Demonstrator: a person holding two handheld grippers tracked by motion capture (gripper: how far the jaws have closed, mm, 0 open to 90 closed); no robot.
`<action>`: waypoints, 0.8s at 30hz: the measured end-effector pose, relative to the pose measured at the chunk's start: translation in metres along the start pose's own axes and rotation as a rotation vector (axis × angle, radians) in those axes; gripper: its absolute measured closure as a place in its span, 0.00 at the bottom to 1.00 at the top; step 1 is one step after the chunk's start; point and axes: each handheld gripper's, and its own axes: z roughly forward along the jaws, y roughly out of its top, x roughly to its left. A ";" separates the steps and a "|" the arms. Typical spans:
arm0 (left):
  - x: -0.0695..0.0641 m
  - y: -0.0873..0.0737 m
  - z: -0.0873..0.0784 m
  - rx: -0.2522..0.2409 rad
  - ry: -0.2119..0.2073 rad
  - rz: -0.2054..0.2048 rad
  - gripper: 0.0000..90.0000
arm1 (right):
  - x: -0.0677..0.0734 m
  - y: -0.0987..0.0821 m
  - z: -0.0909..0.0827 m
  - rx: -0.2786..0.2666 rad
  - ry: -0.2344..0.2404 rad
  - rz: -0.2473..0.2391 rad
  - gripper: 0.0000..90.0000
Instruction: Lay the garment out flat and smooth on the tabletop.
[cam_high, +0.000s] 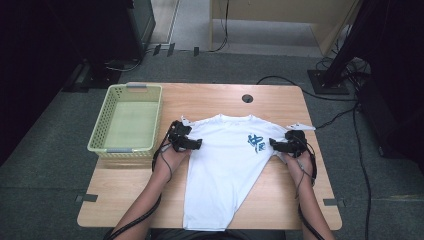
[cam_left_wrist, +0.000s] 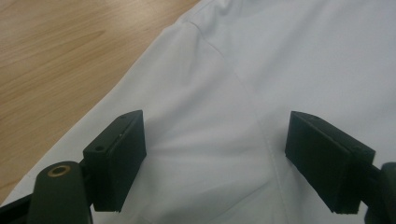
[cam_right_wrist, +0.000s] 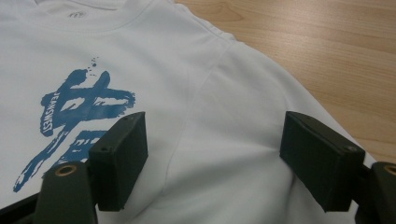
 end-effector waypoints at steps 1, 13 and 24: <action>0.000 0.001 0.001 -0.004 0.007 -0.011 0.23 | -0.001 0.001 0.001 0.000 0.000 -0.001 0.26; 0.004 0.007 0.007 -0.050 -0.021 -0.057 0.23 | -0.003 0.010 0.009 0.009 -0.005 -0.008 0.27; -0.004 0.000 -0.012 -0.091 -0.030 0.017 0.23 | 0.020 0.003 -0.019 -0.063 0.036 -0.014 0.31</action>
